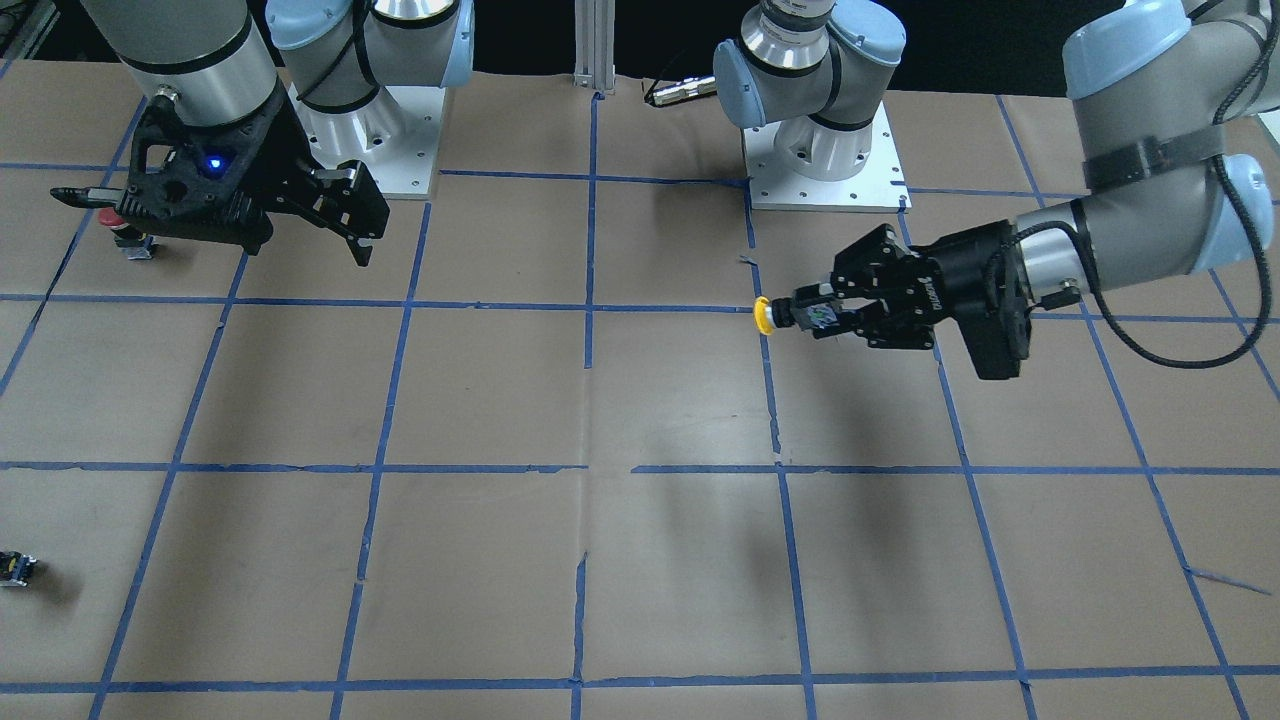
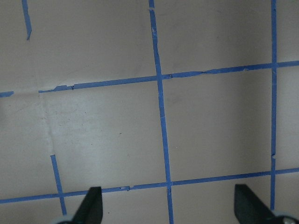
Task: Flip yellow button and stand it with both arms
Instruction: 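Raise the button, yellow cap pointing toward the right arm, while right arm approaches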
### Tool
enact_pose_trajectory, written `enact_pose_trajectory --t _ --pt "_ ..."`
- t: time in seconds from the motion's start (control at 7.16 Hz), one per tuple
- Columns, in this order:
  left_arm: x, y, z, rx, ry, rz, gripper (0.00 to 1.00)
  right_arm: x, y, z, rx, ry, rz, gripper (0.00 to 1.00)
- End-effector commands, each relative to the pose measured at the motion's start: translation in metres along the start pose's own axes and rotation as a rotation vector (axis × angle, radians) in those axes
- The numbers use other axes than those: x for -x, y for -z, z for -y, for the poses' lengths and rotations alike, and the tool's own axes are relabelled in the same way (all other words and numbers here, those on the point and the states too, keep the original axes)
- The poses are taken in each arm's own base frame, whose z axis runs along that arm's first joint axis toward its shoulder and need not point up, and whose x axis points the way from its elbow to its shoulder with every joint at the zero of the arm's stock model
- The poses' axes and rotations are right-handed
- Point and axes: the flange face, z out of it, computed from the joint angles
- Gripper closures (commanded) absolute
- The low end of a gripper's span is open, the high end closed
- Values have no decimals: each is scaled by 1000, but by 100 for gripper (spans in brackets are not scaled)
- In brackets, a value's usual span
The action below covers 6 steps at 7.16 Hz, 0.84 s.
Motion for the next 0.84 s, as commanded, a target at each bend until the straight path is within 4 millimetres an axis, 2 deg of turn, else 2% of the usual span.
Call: enact_pose_trajectory --t 0.0,0.14,0.28,0.42,0.56,0.7 --pt "-56 -54 4 -93 75 -262 92 -2 3 0 -3 3 0 0" --pt "-68 -83 4 -152 101 -367 92 0 11 -3 -11 9 -1 0" --pt "-75 -110 -2 -199 133 -456 92 -6 19 -17 21 1 -9 0" --pt "-86 -122 -6 -227 139 -499 92 -9 41 -42 1 -6 -6 0" --pt "-93 -120 -9 -236 129 -504 92 -16 51 -49 -21 -26 4 0" --pt "-95 -122 -8 -250 137 -519 92 -21 53 -44 -10 -82 120 0"
